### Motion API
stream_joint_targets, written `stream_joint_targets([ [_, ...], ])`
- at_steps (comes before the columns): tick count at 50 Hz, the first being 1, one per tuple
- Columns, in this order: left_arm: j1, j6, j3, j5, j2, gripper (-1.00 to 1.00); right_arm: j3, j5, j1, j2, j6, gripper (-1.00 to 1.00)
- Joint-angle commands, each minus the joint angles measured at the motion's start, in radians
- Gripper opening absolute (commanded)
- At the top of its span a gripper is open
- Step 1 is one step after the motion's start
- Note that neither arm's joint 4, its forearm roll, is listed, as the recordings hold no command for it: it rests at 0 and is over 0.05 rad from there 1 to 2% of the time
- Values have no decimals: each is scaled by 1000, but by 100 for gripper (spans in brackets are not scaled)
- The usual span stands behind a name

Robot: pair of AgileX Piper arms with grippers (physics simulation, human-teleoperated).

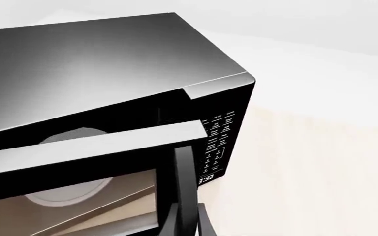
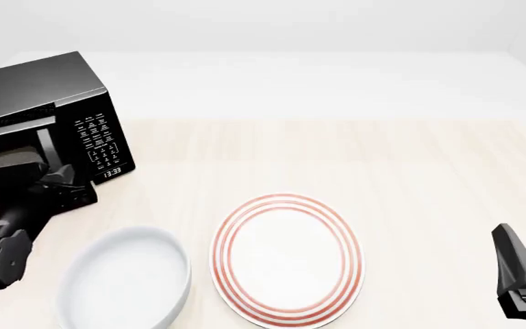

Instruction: Open the microwave.

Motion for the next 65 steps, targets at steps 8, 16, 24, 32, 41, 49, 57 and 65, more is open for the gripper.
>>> stream_joint_targets([
  [8, -18, -14, 51, -36, -1, -100, 0, 0, 0, 0, 0, 100],
  [16, -25, -17, 65, -51, 4, -100, 0, 0, 0, 0, 0, 100],
  [24, -32, -17, 73, -55, -2, -100, 0, 0, 0, 0, 0, 100],
  [32, -44, -19, 82, -53, -15, -100, 0, 0, 0, 0, 0, 100],
  [41, -49, -19, 102, -65, -22, -100, 0, 0, 0, 0, 0, 100],
  [49, -54, -17, 111, -67, -25, -100, 0, 0, 0, 0, 0, 100],
  [57, -59, -12, 119, -55, -42, -100, 0, 0, 0, 0, 0, 100],
  [65, -61, -11, 132, -68, -42, -100, 0, 0, 0, 0, 0, 100],
])
